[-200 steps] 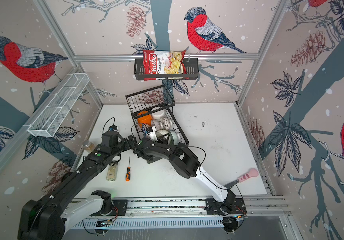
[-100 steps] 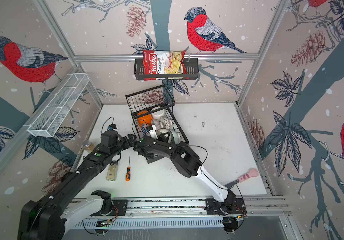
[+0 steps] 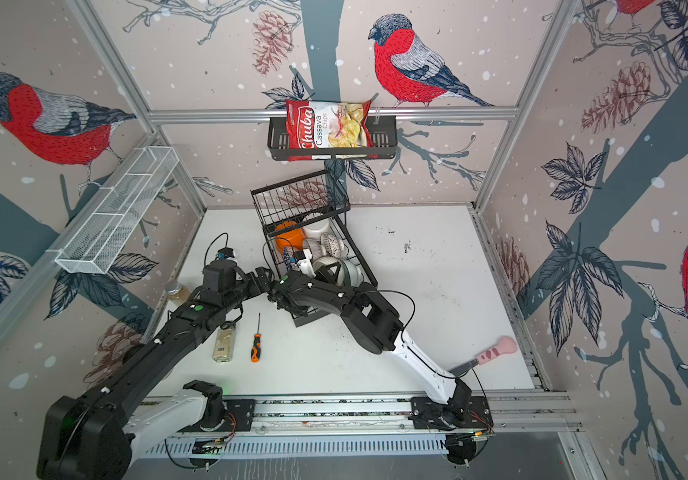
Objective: Load the bowls into the dish rack
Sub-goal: 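Lower the cream bowl into the slot beside the teal bowl with the right gripper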
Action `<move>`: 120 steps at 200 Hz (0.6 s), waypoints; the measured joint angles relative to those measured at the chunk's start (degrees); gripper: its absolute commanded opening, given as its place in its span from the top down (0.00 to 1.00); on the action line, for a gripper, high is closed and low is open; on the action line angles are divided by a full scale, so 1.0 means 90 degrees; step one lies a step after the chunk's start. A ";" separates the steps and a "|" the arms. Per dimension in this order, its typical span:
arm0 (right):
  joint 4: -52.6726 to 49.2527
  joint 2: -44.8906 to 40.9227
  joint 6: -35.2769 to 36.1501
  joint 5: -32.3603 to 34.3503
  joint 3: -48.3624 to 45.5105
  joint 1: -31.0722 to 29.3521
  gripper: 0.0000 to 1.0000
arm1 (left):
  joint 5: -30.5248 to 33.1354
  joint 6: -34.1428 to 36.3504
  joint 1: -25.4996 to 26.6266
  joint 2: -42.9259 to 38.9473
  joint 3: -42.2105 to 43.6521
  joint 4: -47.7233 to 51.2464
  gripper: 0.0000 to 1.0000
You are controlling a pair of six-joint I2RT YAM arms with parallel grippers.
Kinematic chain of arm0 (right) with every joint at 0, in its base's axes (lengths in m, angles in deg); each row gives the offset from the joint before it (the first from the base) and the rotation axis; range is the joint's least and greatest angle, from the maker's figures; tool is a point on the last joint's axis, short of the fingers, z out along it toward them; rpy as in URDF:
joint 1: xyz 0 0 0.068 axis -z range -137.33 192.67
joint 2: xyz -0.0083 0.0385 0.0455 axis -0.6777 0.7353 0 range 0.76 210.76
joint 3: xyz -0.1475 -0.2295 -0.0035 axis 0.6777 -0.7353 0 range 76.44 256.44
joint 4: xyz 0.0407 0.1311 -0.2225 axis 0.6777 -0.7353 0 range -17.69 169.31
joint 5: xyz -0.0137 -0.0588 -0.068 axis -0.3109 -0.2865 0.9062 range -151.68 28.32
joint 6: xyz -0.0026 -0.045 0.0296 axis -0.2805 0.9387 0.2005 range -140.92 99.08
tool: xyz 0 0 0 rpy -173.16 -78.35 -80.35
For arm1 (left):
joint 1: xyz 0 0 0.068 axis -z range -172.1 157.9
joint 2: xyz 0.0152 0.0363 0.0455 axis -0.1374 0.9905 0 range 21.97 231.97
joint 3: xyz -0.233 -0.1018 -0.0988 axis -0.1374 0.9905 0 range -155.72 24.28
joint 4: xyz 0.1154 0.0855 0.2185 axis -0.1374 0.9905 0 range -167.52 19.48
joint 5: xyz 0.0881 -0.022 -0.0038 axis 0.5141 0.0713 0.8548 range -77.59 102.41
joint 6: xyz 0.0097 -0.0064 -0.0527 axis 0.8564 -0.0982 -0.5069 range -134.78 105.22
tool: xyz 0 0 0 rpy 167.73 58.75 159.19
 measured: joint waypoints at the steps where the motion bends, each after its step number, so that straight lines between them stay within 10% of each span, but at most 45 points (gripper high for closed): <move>1: 0.0000 0.0000 0.0000 0.0000 0.0000 0.0000 1.00 | 0.0000 0.0000 0.0000 0.0002 0.0000 0.0000 0.04; 120: -0.0095 0.0180 0.0044 0.0442 -0.0185 -0.0386 1.00 | -0.0036 0.0051 -0.0005 0.0027 -0.0039 0.0233 0.04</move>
